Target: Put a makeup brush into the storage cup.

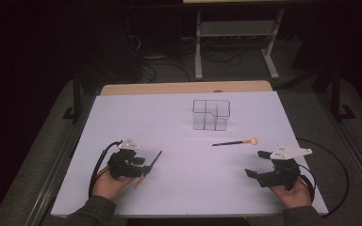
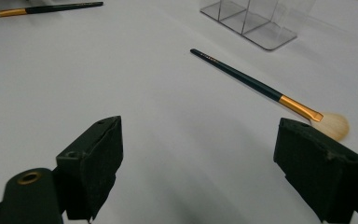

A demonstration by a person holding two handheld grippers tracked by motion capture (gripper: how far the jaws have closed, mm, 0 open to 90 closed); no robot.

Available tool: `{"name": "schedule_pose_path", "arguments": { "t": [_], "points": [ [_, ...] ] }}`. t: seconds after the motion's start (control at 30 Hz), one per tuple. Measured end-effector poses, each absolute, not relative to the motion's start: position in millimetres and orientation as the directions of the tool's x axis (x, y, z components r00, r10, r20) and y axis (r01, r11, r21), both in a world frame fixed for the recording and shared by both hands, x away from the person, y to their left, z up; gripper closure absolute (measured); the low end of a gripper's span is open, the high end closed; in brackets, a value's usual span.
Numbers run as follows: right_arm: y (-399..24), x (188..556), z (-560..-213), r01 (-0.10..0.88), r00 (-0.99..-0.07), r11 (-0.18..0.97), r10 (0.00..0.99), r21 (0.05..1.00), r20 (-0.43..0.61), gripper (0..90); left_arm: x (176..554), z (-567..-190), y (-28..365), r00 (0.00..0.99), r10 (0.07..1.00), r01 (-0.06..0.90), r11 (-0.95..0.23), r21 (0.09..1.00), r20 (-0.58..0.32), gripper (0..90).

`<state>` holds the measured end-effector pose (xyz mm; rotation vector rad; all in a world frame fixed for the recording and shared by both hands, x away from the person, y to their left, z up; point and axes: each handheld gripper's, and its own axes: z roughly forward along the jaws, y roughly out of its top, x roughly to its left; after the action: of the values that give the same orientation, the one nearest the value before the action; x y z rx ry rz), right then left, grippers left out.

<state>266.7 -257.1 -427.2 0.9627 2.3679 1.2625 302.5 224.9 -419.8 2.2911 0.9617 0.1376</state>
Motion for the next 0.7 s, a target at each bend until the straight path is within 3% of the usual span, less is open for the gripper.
{"name": "schedule_pose_path", "arguments": {
  "t": [0.7],
  "points": [
    [-259.2,267.4,-424.2,0.415,-0.73,0.388,0.682,0.823,0.046,14.6,299.9,-428.4,218.6,0.729,0.674,0.618,-0.574,0.537,-0.119,73.1]
  ]
}}
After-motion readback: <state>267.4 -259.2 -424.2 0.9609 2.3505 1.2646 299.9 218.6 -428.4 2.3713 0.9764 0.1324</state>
